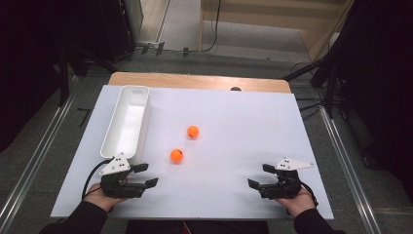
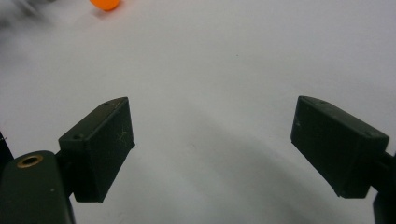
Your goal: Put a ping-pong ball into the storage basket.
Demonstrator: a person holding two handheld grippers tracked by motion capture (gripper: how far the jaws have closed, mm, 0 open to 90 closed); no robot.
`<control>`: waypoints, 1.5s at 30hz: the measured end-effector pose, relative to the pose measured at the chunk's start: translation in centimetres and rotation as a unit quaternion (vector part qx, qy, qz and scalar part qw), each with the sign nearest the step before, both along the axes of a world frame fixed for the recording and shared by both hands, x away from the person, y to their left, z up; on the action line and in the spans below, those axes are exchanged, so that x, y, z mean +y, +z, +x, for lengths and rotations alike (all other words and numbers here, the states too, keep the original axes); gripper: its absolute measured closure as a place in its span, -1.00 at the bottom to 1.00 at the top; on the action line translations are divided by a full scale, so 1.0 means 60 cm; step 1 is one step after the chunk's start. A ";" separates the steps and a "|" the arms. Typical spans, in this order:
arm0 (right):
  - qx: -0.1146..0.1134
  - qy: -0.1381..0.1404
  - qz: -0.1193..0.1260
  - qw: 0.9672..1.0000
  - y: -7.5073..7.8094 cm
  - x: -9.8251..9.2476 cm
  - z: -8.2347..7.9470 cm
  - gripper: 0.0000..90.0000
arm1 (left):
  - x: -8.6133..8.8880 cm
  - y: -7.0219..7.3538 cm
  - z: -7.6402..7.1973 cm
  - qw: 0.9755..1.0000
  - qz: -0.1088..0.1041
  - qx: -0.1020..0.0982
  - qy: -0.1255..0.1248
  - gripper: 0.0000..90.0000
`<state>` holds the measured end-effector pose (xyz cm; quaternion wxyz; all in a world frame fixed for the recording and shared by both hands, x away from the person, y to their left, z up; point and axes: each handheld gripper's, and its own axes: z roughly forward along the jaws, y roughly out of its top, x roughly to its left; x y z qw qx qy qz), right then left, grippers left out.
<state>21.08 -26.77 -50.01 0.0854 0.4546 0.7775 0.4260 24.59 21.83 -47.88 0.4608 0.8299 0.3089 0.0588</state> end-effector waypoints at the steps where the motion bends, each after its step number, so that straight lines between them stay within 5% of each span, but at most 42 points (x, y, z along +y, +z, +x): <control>1: 0.001 0.001 0.000 1.000 0.000 0.000 0.000 -0.74 | 0.000 0.000 0.000 1.000 0.001 0.000 0.003 -0.27; 9: -0.001 0.003 0.000 1.000 -0.001 0.001 0.001 -0.74 | -0.008 0.003 0.002 1.000 -0.005 0.010 -0.003 -0.27; 18: 0.002 0.006 -0.002 1.000 0.000 0.002 0.000 -0.74 | -0.015 0.015 -0.002 1.000 -0.008 -0.007 -0.004 -0.27; 31: 0.000 0.008 -0.005 1.000 -0.001 0.003 0.000 -0.74 | -0.034 0.025 0.003 0.999 -0.034 -0.002 -0.003 -0.49; 45: 0.003 0.012 -0.008 1.000 -0.002 0.003 0.001 -0.74 | -0.057 0.034 0.008 1.000 -0.022 -0.009 0.000 -0.70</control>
